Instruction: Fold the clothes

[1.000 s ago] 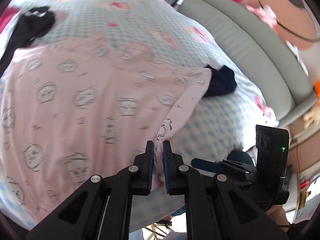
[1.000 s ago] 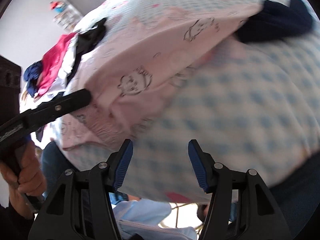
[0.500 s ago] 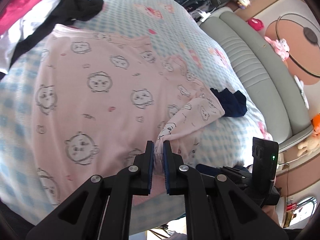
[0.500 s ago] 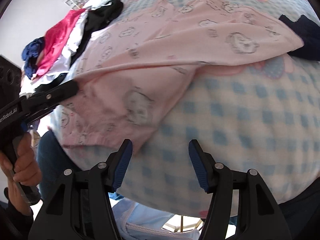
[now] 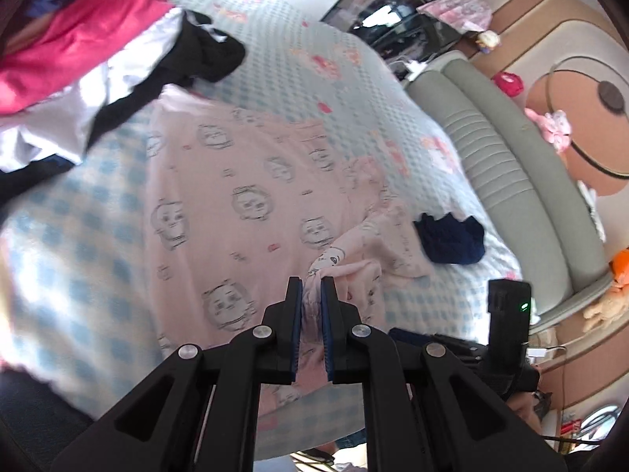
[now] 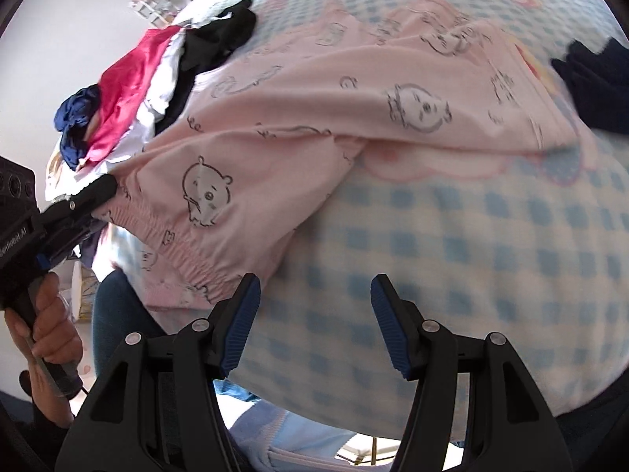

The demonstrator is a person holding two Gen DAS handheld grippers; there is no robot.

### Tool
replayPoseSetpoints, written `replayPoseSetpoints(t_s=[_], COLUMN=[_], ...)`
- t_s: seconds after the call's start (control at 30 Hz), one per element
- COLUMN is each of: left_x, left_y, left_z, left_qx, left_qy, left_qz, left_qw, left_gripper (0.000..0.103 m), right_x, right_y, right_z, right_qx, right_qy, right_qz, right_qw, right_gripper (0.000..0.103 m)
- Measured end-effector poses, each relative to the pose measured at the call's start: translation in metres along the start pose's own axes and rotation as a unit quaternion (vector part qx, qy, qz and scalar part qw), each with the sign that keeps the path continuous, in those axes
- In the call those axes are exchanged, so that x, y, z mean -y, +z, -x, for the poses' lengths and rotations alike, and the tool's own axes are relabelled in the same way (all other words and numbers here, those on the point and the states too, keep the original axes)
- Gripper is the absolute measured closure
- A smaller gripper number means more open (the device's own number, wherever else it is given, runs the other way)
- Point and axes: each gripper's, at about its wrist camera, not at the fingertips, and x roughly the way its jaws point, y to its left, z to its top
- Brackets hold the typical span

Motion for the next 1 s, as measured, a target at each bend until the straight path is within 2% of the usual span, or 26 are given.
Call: replayPoseSetpoints(t_s=[0.23, 0.33, 0.4, 0.47, 0.53, 0.63, 0.7, 0.77, 0.83, 0.93, 0.97, 1.0], left_x=[-0.022, -0.027, -0.030, -0.033, -0.039, -0.050, -0.057, -0.061, -0.059, -0.054, -0.052, -0.050], left_y=[-0.028, -0.039, -0.045, -0.050, -0.055, -0.062, -0.064, -0.064, -0.063, -0.064, -0.064, -0.065], left_z=[0.011, 0.011, 0.012, 0.013, 0.007, -0.006, -0.017, -0.021, -0.020, -0.018, -0.017, -0.017], left_qx=[-0.008, -0.015, -0.017, -0.020, -0.033, -0.061, -0.080, -0.081, -0.078, -0.076, -0.076, -0.076], left_qy=[0.015, 0.031, 0.036, 0.057, 0.065, 0.064, 0.073, 0.077, 0.094, 0.120, 0.129, 0.138], left_qz=[0.034, 0.040, 0.048, 0.054, 0.065, 0.083, 0.092, 0.103, 0.100, 0.090, 0.086, 0.081], left_qw=[0.9993, 0.9986, 0.9981, 0.9967, 0.9952, 0.9926, 0.9899, 0.9884, 0.9875, 0.9857, 0.9850, 0.9841], left_gripper=[0.093, 0.093, 0.093, 0.094, 0.094, 0.093, 0.090, 0.087, 0.083, 0.078, 0.072, 0.064], right_x=[-0.023, -0.033, -0.041, -0.050, -0.049, -0.042, -0.041, -0.044, -0.047, -0.052, -0.053, -0.055], right_y=[0.006, 0.009, 0.011, 0.012, 0.013, 0.011, 0.011, 0.012, 0.012, 0.012, 0.012, 0.012], right_z=[-0.006, -0.009, -0.016, -0.027, -0.043, -0.048, -0.049, -0.051, -0.052, -0.054, -0.054, -0.055], right_qx=[0.005, 0.007, 0.001, -0.009, -0.031, -0.035, -0.037, -0.041, -0.041, -0.041, -0.041, -0.041], right_qy=[0.033, 0.052, 0.047, 0.035, 0.003, 0.008, 0.014, 0.018, 0.023, 0.032, 0.035, 0.038], right_qz=[0.013, 0.023, 0.035, 0.049, 0.047, 0.031, 0.029, 0.038, 0.047, 0.061, 0.065, 0.070], right_qw=[0.999, 0.998, 0.998, 0.998, 0.998, 0.999, 0.999, 0.998, 0.998, 0.997, 0.996, 0.996], right_gripper=[0.043, 0.038, 0.038, 0.038, 0.038, 0.038, 0.038, 0.038, 0.030, 0.029, 0.032, 0.044])
